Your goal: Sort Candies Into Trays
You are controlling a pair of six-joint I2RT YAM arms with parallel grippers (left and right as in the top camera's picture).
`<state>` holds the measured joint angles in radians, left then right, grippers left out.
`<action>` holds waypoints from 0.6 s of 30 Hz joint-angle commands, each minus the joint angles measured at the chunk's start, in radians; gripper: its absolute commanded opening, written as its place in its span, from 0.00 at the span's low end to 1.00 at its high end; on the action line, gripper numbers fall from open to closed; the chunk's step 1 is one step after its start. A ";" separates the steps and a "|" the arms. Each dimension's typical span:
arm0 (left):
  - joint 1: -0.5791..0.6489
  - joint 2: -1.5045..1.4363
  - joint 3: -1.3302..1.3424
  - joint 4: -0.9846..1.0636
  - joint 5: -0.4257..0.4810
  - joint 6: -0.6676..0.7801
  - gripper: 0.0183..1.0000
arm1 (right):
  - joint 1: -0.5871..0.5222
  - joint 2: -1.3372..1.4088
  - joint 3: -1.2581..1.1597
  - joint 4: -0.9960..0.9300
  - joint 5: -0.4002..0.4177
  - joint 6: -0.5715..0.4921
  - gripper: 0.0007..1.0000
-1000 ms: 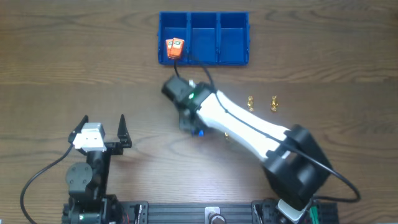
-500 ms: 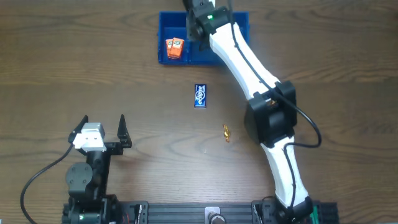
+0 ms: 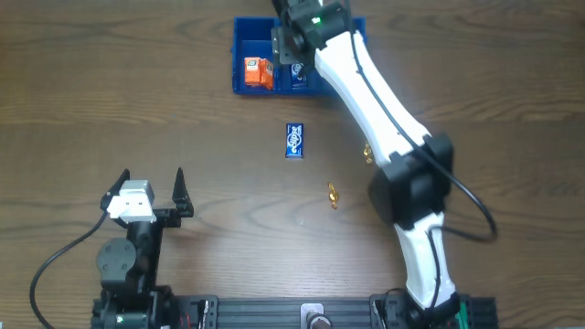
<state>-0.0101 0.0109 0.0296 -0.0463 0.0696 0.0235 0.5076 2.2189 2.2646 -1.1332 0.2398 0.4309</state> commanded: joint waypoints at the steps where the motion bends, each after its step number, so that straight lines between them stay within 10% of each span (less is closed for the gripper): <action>1: 0.004 -0.006 -0.025 -0.026 0.009 0.003 1.00 | 0.135 -0.115 -0.075 -0.137 0.005 0.173 0.85; 8: 0.004 -0.006 -0.025 -0.026 0.009 0.003 1.00 | 0.164 -0.115 -0.638 0.229 -0.111 0.276 0.85; 15: 0.004 -0.006 -0.025 -0.026 0.009 0.003 1.00 | 0.125 -0.074 -0.715 0.275 -0.111 0.298 0.84; 18: 0.004 -0.006 -0.025 -0.026 0.009 0.003 1.00 | 0.125 -0.056 -0.715 0.288 -0.111 0.298 0.66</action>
<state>-0.0101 0.0105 0.0296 -0.0467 0.0696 0.0235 0.6327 2.1330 1.5490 -0.8520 0.1257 0.7162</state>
